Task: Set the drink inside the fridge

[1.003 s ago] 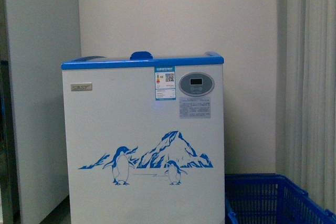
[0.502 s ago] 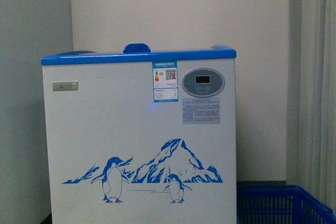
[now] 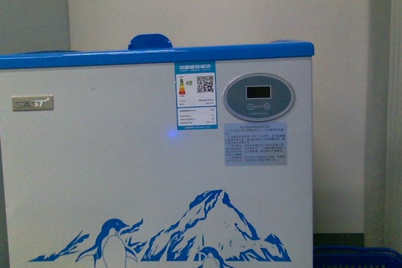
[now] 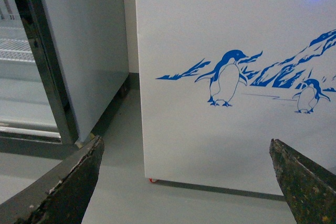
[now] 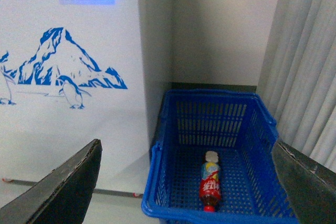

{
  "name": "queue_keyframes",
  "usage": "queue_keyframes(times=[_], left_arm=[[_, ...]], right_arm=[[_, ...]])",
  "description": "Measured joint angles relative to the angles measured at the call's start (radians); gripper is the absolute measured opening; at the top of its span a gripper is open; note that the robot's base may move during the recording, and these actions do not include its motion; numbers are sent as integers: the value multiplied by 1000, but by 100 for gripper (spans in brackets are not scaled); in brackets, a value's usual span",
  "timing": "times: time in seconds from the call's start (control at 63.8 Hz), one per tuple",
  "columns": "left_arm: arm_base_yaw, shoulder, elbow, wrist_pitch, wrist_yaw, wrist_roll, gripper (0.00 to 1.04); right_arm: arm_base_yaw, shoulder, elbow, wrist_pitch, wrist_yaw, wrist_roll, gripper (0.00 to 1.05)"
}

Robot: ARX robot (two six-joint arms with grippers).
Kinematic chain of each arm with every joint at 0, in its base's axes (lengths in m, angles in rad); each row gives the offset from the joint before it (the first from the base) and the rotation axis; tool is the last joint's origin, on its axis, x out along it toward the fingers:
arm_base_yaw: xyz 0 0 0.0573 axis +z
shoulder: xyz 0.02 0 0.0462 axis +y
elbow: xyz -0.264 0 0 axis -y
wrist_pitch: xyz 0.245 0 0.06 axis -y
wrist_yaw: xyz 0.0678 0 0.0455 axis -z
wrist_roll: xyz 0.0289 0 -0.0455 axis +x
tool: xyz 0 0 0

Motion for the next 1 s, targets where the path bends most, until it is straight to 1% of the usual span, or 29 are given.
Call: queue_keyframes(times=[0.862, 0.878, 0.894, 0.956, 1.003], left_arm=[[0, 0, 0, 0, 0, 0, 97], [0, 0, 0, 0, 0, 0, 97], [0, 0, 0, 0, 0, 0, 97], [0, 0, 0, 0, -1, 0, 97], [0, 0, 0, 0, 0, 0, 97]], right_arm=[[0, 0, 0, 0, 1, 0, 97], [3, 3, 1, -4, 11, 3, 97], [13, 19, 8, -37, 54, 17, 97], [16, 87, 52, -146, 145, 51, 97], [-9, 142, 71, -180, 153, 54, 97]])
